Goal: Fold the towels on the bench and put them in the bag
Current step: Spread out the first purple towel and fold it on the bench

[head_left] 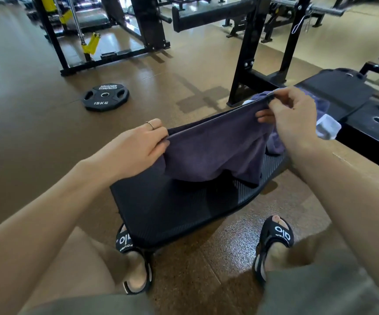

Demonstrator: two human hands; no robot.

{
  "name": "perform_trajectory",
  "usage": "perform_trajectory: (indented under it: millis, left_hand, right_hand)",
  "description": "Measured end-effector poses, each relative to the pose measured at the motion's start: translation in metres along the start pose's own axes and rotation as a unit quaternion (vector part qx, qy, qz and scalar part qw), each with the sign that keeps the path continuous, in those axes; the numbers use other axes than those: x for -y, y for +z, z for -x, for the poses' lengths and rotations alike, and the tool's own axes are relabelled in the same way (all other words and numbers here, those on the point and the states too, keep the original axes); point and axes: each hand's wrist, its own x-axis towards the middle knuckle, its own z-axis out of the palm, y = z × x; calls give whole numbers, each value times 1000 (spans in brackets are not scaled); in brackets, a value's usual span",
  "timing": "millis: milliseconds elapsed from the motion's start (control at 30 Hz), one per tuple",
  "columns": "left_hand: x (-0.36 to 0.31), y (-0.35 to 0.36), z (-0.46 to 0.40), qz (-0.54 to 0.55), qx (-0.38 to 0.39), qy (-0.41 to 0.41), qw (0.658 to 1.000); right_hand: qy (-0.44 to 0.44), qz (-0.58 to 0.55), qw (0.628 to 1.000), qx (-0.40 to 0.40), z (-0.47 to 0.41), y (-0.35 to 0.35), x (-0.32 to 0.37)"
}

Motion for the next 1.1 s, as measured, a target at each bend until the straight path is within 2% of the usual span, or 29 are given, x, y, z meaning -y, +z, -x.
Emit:
perform_trajectory:
  millis: [167, 300, 400, 633, 800, 967, 1100]
  left_hand:
    - [0, -27, 13, -4, 11, 10, 1000]
    - [-2, -40, 25, -39, -14, 24, 999]
    - [0, -50, 30, -26, -40, 42, 998]
    - [12, -77, 26, 7, -34, 60, 998]
    - [26, -89, 18, 5, -33, 72, 997]
    - [37, -89, 6, 5, -54, 82, 995]
    - [44, -92, -8, 14, -84, 58, 995]
  right_hand:
    - [4, 21, 1000, 10, 11, -14, 19]
    - [-5, 43, 998, 35, 20, -25, 29]
    - [-15, 63, 996, 58, 26, -29, 38]
    - [-70, 168, 967, 180, 27, -38, 55]
    - [-76, 206, 958, 182, 17, -40, 64]
    - [-113, 285, 941, 144, 8, -33, 67]
    - [-98, 297, 943, 114, 3, -27, 68]
